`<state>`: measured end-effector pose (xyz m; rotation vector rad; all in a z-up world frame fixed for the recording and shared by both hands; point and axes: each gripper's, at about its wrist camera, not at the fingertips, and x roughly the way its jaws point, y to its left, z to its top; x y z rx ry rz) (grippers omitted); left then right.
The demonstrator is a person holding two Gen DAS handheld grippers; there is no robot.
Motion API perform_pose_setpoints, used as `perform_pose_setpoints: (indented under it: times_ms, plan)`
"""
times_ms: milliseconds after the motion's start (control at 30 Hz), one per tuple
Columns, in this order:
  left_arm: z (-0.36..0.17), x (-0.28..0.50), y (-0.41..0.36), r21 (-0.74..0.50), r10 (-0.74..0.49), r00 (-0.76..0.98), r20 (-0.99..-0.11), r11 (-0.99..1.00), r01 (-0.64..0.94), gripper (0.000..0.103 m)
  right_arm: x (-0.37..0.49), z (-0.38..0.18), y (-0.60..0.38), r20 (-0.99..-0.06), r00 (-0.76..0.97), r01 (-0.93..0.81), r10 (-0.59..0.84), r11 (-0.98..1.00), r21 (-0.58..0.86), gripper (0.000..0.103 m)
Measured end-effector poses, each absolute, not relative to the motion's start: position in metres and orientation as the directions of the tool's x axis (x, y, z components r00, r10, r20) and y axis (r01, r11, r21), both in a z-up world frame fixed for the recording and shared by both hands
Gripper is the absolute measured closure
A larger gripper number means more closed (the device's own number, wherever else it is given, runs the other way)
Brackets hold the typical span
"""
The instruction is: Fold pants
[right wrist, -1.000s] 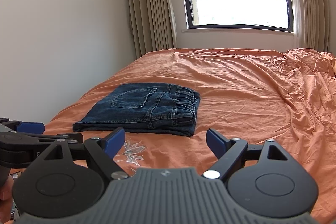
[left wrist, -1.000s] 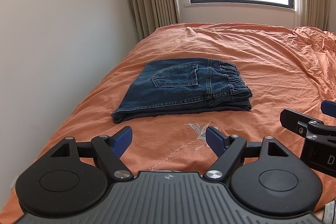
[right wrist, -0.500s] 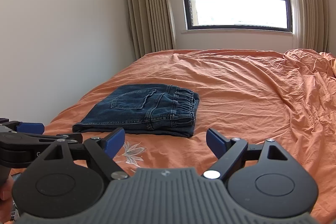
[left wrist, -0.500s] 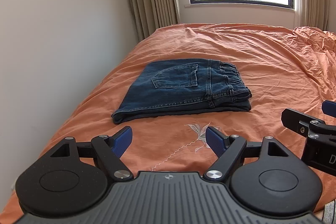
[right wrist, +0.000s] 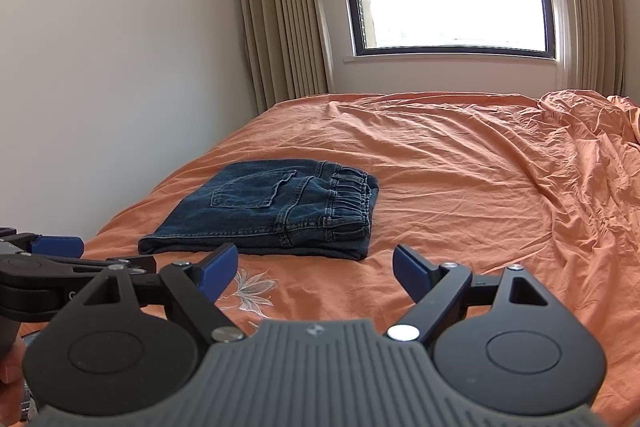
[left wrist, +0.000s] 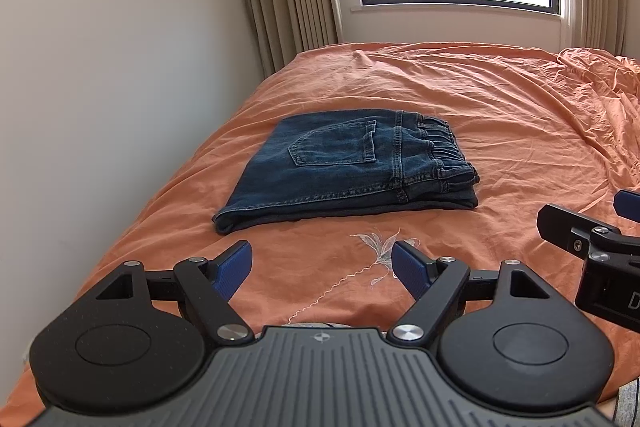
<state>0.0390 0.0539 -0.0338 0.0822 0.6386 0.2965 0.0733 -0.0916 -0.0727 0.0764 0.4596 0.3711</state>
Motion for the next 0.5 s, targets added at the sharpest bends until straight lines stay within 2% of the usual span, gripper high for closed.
perform_pose_setpoints:
  times_ms: [133, 200, 500]
  plan:
    - [-0.0335, 0.0392, 0.0532, 0.166, 0.299, 0.762, -0.574, 0.954, -0.249, 0.011, 0.0733, -0.0728, -0.0921, -0.419, 0.830, -0.333, 0.368, 0.930, 0.156, 0.022]
    - [-0.0337, 0.0391, 0.0527, 0.169, 0.298, 0.763, -0.574, 0.954, -0.246, 0.015, 0.0733, -0.0729, -0.0924, -0.419, 0.830, -0.333, 0.368, 0.930, 0.155, 0.022]
    - [-0.0333, 0.0390, 0.0512, 0.184, 0.301, 0.766, -0.568, 0.954, -0.239, 0.015, 0.0736, -0.0738, -0.0916, -0.424, 0.829, -0.327, 0.364, 0.931, 0.159, 0.022]
